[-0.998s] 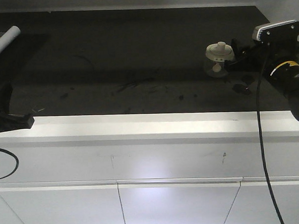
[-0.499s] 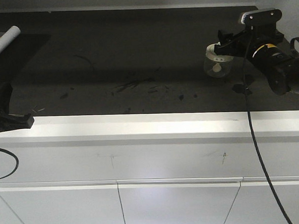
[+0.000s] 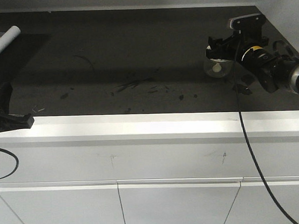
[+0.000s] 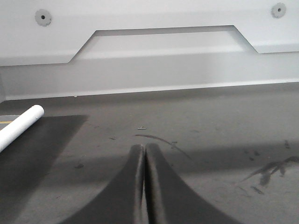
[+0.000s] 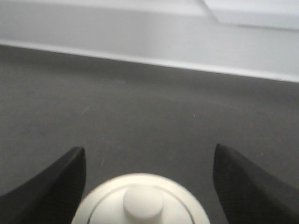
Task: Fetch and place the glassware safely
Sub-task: 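Close the right gripper on the jar's white lid knob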
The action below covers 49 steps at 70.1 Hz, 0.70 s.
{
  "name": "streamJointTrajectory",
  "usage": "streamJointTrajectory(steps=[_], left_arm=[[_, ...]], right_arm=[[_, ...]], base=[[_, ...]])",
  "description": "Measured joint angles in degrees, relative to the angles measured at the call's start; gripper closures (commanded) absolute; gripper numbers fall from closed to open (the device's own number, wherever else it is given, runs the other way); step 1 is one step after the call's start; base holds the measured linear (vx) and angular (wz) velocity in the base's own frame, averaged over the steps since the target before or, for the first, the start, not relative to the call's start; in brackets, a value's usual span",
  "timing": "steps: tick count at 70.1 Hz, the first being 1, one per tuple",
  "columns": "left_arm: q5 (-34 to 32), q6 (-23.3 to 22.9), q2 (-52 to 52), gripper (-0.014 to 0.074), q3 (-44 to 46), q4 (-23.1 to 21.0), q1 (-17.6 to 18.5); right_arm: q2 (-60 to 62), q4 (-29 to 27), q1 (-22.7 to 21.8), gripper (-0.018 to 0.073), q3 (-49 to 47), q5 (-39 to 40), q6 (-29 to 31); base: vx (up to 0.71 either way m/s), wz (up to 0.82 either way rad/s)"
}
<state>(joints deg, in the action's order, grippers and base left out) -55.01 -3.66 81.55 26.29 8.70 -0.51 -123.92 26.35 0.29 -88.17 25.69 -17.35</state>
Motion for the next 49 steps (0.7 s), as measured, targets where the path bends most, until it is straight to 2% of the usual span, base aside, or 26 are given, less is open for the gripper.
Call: streamJointTrajectory(steps=[11, 20, 27, 33, 44, 49], left_arm=[[0.00, 0.00, 0.00, 0.0603, 0.00, 0.00, 0.00], [0.00, 0.00, 0.00, 0.0603, 0.00, 0.00, 0.00], [0.00, 0.00, 0.00, 0.0603, 0.00, 0.00, 0.00], [0.00, 0.00, 0.00, 0.0603, 0.00, 0.00, 0.00], [0.00, 0.00, 0.00, 0.0603, 0.00, 0.00, 0.00], [0.00, 0.00, 0.00, 0.0603, 0.00, 0.00, 0.00]], right_arm=[[-1.72, 0.17, 0.00, 0.0032, 0.00, -0.05, -0.19], [-2.18, 0.17, 0.00, 0.0086, -0.24, 1.10, -0.49], [-2.29, 0.17, 0.18, 0.0176, -0.24, 1.44, -0.49], [-2.36, 0.22, 0.18, 0.0290, -0.24, 1.66, -0.49], [-2.36, 0.24, 0.18, 0.0575, -0.31, 1.72, -0.49], [-2.36, 0.19, 0.18, 0.0570, -0.31, 1.65, -0.49]], base=[[0.00, 0.00], [0.00, 0.00], [0.00, 0.00], [0.00, 0.00], [0.00, 0.00], [0.00, 0.00]])
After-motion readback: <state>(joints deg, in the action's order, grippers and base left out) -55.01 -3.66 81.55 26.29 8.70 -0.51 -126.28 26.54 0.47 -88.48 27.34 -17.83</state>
